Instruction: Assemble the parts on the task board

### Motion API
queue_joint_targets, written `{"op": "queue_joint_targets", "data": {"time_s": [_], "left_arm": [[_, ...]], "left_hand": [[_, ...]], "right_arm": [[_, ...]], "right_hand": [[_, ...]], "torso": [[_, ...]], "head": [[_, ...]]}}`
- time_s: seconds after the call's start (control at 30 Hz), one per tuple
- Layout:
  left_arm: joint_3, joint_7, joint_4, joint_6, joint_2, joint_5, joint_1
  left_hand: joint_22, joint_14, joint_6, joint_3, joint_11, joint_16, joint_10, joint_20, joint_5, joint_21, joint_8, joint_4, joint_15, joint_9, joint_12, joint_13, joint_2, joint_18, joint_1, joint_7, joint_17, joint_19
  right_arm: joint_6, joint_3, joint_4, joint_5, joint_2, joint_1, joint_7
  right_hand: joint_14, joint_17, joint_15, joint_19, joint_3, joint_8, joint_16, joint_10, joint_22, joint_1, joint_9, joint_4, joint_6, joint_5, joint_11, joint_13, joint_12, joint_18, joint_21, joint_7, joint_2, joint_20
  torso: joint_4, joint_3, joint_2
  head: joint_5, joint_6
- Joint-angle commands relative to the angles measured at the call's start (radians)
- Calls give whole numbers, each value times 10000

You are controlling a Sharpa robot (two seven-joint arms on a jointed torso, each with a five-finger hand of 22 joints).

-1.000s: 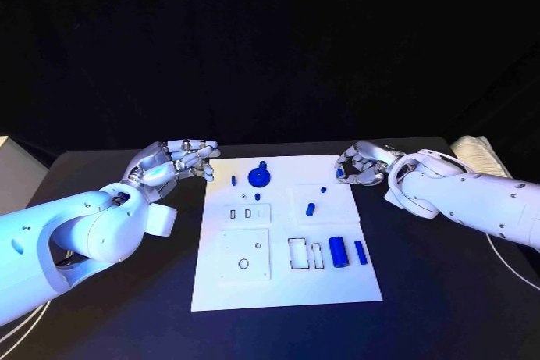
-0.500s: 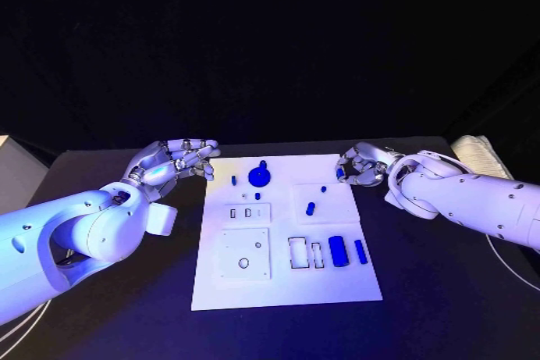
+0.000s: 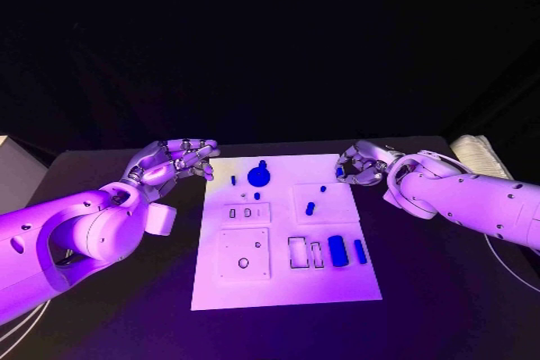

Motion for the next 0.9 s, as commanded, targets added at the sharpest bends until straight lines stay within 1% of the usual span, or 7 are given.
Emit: {"op": "queue_joint_targets", "data": {"time_s": [0.03, 0.23, 0.37, 0.53, 0.63, 0.77, 0.9], "left_arm": [[8, 49, 12, 169, 14, -52, 11], [8, 44, 12, 172, 4, -52, 11], [8, 36, 4, 173, -6, -52, 11], [8, 10, -13, 184, -9, -52, 12], [8, 1, -41, 181, 4, -52, 12], [8, -8, -80, 182, 38, -52, 12], [8, -16, -129, 191, 85, -52, 13]], "left_hand": [[10, -42, -59, 37, 31, 54, -32, 21, 20, 30, -12, -3, 7, -15, -36, 13, 45, 58, -80, 214, -10, -68], [15, -50, -59, 40, 33, 58, -33, 23, 20, 39, -12, -4, 9, -15, -35, 13, 45, 58, -86, 216, -14, -80], [15, -50, -59, 40, 33, 58, -33, 23, 20, 39, -12, -4, 9, -15, -35, 13, 45, 58, -86, 216, -14, -80], [15, -50, -59, 40, 33, 58, -33, 23, 20, 39, -12, -4, 9, -15, -35, 13, 45, 58, -86, 216, -14, -80], [15, -50, -59, 40, 33, 58, -33, 23, 20, 39, -12, -4, 9, -15, -35, 13, 45, 58, -86, 216, -14, -80], [21, -57, -58, 43, 33, 62, -32, 25, 19, 51, -11, -10, 10, -15, -33, 13, 42, 58, -87, 214, -19, -94], [21, -57, -58, 43, 33, 62, -32, 25, 19, 51, -11, -10, 10, -15, -33, 13, 42, 58, -87, 214, -19, -94]], "right_arm": [[-734, 0, 90, 179, -1, -6, 47], [-1225, 10, 339, 235, -86, 19, -258], [-1436, 27, 703, 224, -172, 123, -759], [-1554, 41, 1531, 98, -296, 341, -1623], [-1597, 44, 1950, -28, -275, 399, -2004], [-1646, 44, 2655, -356, -19, 438, -2782], [-1499, 27, 3144, -563, 404, 406, -3408]], "right_hand": [[1060, 2628, -124, 1027, 114, 259, 37, 1047, 2629, -116, 238, -41, 299, -32, -131, 2635, 39, -144, 44, -228, 240, -135], [1060, 2628, -164, 1027, 165, 360, 37, 1047, 2629, -168, 299, -75, 326, -32, -182, 2635, 39, -144, 44, -281, 279, -176], [1060, 2628, -176, 1027, 180, 401, 37, 1047, 2629, -218, 328, -92, 301, -73, -199, 2635, 39, -144, 44, -288, 273, -195], [1060, 2628, -181, 1027, 209, 431, 37, 1047, 2629, -245, 351, -122, 260, -133, -207, 2635, 39, -144, 44, -290, 277, -208], [1060, 2628, -181, 1027, 221, 435, 37, 1047, 2629, -243, 356, -138, 243, -137, -206, 2635, 39, -144, 44, -287, 277, -210], [1060, 2628, -180, 1027, 251, 452, 37, 1047, 2629, -235, 369, -175, 220, -126, -206, 2635, 39, -144, 44, -282, 281, -214], [1060, 2628, -175, 1027, 262, 458, 37, 1047, 2629, -252, 376, -190, 189, -125, -198, 2635, 39, -144, 44, -265, 271, -214]], "torso": [[3, 1, -3], [-4, -12, -7], [-18, -14, -18], [-12, -23, -33], [-22, -27, -39], [-30, -33, -36], [-23, -46, -62]], "head": [[-4, -3], [25, -11], [58, -9], [94, 3], [146, 0], [174, -1], [205, -66]]}}
